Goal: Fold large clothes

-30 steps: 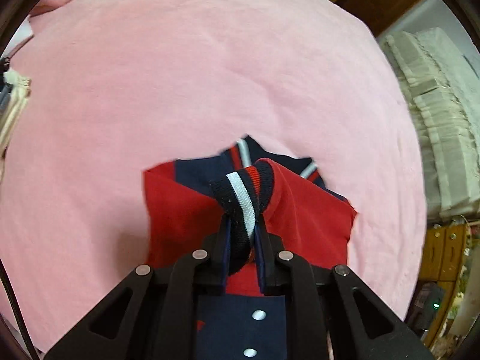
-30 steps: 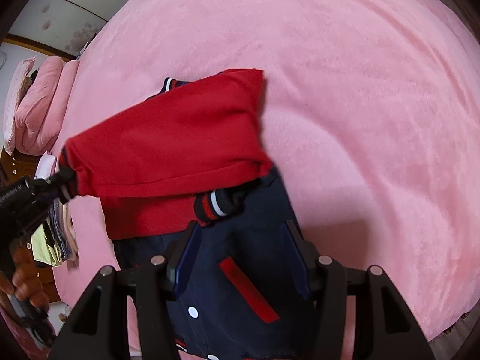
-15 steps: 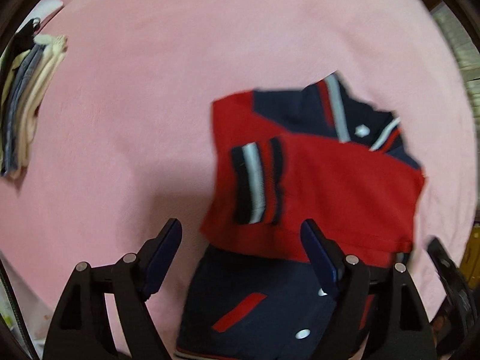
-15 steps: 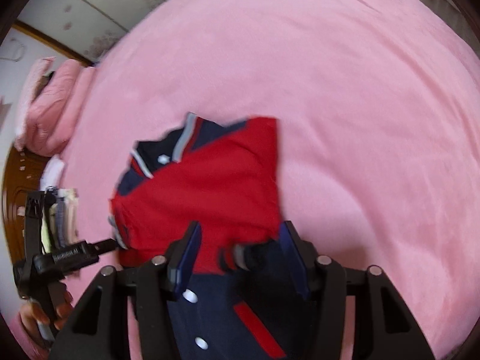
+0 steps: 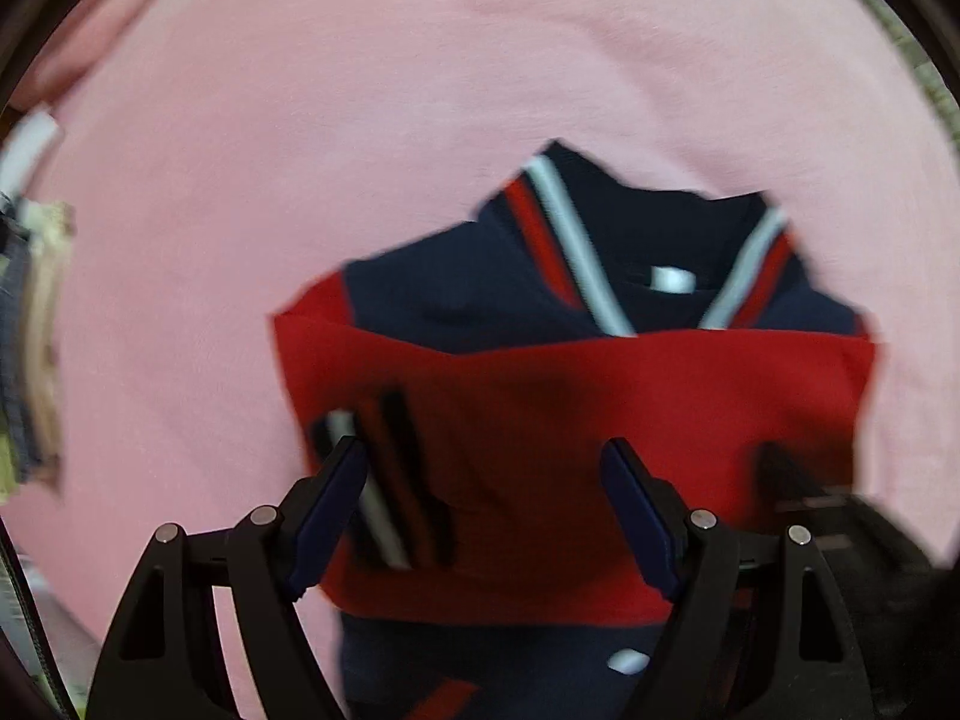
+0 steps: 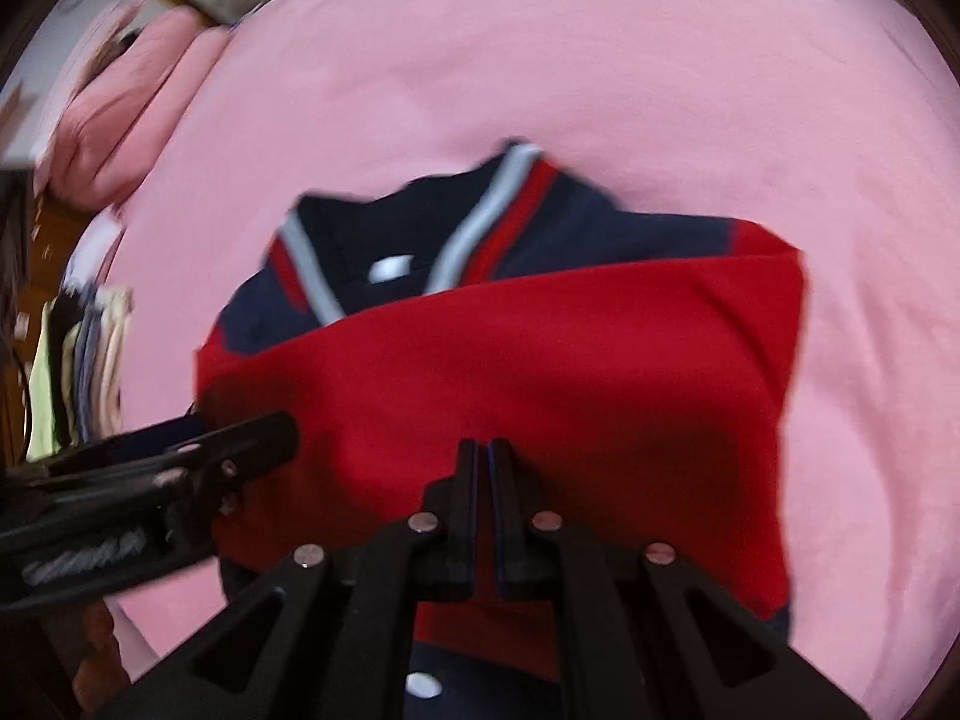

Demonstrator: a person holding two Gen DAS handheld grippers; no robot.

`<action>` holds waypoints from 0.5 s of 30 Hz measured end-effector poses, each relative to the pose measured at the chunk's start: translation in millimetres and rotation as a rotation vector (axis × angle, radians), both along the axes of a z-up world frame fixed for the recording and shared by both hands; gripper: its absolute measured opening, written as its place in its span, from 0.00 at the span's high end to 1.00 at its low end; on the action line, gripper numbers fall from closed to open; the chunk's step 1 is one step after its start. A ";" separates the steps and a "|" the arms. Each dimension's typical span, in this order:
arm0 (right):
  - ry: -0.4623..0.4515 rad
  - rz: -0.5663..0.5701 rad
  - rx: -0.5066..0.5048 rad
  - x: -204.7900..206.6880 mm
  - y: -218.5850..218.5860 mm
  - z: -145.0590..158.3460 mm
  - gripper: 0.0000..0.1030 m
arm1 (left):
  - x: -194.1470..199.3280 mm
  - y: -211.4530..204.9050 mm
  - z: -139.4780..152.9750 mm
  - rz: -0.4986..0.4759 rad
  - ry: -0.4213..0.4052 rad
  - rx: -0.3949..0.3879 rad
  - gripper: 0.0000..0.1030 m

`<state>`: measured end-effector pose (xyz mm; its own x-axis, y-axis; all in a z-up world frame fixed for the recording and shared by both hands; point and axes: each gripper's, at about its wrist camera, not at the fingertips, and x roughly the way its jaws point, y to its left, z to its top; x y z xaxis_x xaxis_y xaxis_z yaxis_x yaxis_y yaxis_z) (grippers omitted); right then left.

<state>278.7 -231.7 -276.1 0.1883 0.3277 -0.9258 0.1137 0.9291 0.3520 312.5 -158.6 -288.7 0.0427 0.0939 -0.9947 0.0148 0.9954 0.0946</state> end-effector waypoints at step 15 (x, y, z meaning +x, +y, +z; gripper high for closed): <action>-0.134 -0.256 -0.091 -6.3 -112.7 30.8 0.99 | -1.5 31.3 0.8 0.021 -0.049 -0.169 0.24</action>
<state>272.5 -344.4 -245.3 0.3768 0.1711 -0.9104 0.3063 0.9045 0.2967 311.0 -127.3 -287.9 0.0916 -0.0732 -0.9931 -0.0069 0.9972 -0.0742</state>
